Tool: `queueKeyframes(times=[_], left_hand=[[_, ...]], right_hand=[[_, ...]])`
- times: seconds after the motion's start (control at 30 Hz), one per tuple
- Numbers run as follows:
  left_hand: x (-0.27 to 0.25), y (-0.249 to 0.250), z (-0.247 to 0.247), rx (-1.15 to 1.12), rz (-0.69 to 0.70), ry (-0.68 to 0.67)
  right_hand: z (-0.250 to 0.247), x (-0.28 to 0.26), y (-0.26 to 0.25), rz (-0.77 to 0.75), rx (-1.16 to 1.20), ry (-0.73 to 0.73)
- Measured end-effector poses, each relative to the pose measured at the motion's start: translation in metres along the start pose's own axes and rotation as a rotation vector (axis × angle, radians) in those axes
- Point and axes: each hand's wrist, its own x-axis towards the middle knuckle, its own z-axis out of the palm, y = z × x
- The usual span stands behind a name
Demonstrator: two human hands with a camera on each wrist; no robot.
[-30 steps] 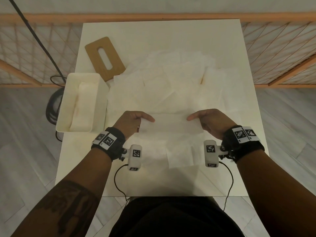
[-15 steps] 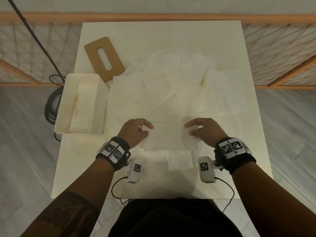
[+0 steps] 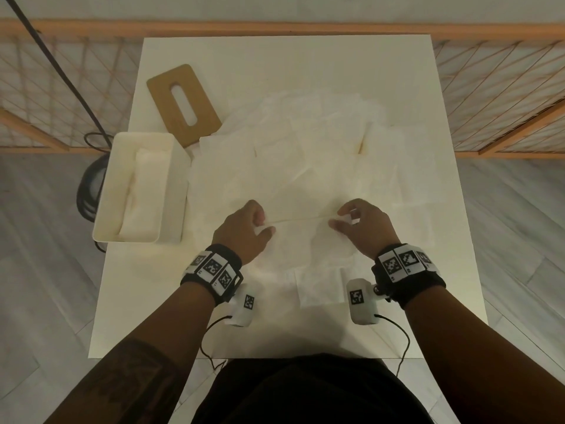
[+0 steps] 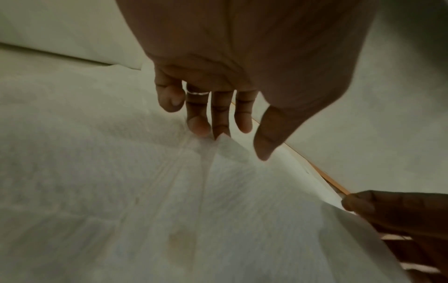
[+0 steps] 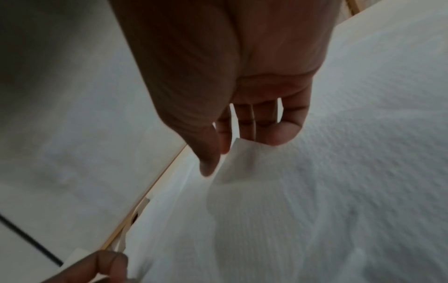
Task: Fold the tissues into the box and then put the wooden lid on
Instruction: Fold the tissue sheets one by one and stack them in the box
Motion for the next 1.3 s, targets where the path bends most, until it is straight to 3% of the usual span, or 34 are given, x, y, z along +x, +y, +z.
queueKeyframes(times=[0.1,0.5,0.63,0.77,1.3], left_hand=[[0.007,-0.003,0.0,-0.075,-0.057,-0.012],[0.012,-0.002,-0.021,-0.039,0.119,-0.082],[0.015,-0.006,-0.021,-0.097,0.118,-0.12],[0.022,-0.013,-0.013,0.004,0.096,-0.165],[0.03,-0.013,-0.011,0.069,0.077,-0.168]], right_hand=[[0.0,0.001,-0.002,0.051,0.124,0.063],[-0.014,-0.001,0.002,-0.046,0.068,-0.159],[-0.017,0.001,-0.002,-0.058,0.085,-0.197],[-0.015,0.003,-0.003,-0.058,0.112,-0.217],[0.002,0.012,0.006,0.03,0.146,-0.148]])
